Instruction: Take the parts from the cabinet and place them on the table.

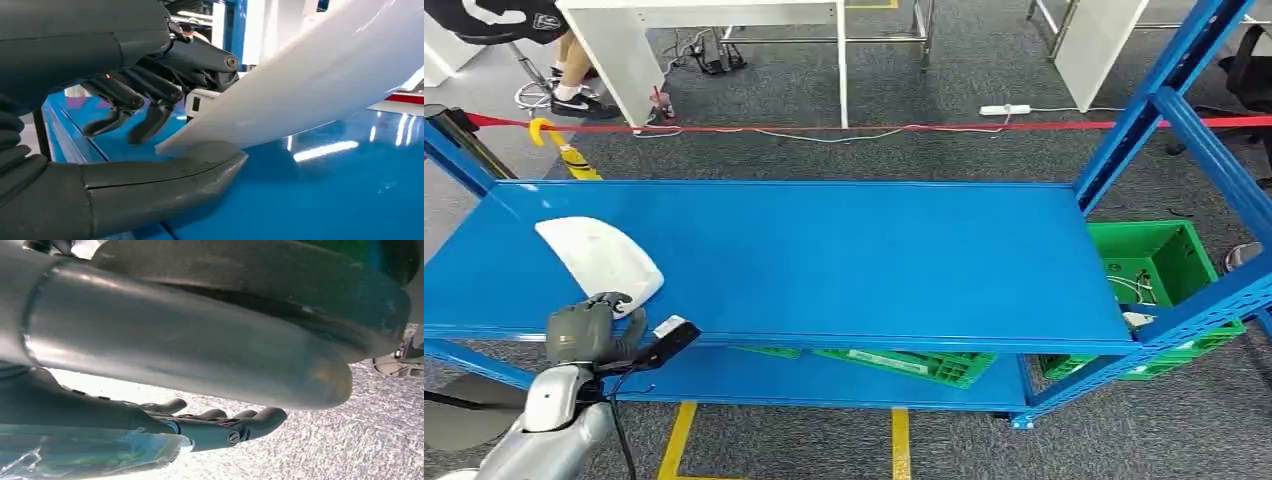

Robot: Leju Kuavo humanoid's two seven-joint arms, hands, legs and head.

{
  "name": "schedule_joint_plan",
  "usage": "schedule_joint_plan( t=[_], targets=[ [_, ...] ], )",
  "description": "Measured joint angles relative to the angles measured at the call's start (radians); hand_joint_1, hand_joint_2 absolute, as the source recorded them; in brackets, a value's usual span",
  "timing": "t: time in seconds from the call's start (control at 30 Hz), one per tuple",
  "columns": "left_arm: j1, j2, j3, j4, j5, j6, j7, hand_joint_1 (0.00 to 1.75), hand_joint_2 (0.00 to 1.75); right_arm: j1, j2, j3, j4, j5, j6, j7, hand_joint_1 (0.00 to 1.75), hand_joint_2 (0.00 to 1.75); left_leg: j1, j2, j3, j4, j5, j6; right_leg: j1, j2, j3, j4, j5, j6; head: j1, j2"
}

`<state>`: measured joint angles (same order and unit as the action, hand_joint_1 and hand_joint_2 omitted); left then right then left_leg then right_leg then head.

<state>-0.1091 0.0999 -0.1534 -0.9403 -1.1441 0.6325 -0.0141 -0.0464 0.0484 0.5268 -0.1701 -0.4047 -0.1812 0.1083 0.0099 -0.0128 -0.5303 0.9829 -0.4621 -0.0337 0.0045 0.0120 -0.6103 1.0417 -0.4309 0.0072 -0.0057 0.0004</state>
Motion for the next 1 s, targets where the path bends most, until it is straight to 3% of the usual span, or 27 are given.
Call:
schedule_joint_plan(
  t=[0.27, 0.4, 0.63, 1.0],
  targets=[
    [-0.003, 0.002, 0.006, 0.017, -0.019, 0.010, -0.009, 1.75, 1.75, 0.001, 0.000, 0.000, 0.000, 0.000, 0.000, 0.000, 0.00, 0.00, 0.000, 0.000, 0.001, 0.000, 0.000, 0.000, 0.000, 0.000, 0.001, 0.000, 0.000, 0.000, 0.000, 0.000],
    [-0.001, 0.010, 0.006, 0.017, -0.088, 0.043, 0.007, 1.75, 1.75, 0.001, 0.000, 0.000, 0.000, 0.000, 0.004, 0.000, 0.00, 0.00, 0.000, 0.000, 0.001, 0.000, 0.000, 0.000, 0.000, 0.000, 0.001, 0.000, 0.000, 0.000, 0.000, 0.000],
    [0.018, 0.073, 0.000, -0.056, -0.245, 0.064, 0.047, 1.75, 1.75, 0.001, -0.001, 0.000, 0.000, 0.000, 0.010, 0.000, 0.00, 0.00, 0.000, 0.000, 0.001, 0.000, 0.001, 0.000, 0.001, 0.000, -0.001, 0.000, 0.000, 0.000, 0.000, 0.000],
    [0.028, 0.158, -0.021, -0.216, -0.328, 0.042, 0.050, 1.75, 1.75, 0.000, -0.001, 0.000, 0.000, 0.000, 0.014, 0.000, 0.00, 0.00, 0.000, 0.000, 0.000, 0.000, 0.000, 0.000, 0.001, 0.000, -0.002, 0.000, 0.000, 0.000, 0.000, 0.000]
  ],
)
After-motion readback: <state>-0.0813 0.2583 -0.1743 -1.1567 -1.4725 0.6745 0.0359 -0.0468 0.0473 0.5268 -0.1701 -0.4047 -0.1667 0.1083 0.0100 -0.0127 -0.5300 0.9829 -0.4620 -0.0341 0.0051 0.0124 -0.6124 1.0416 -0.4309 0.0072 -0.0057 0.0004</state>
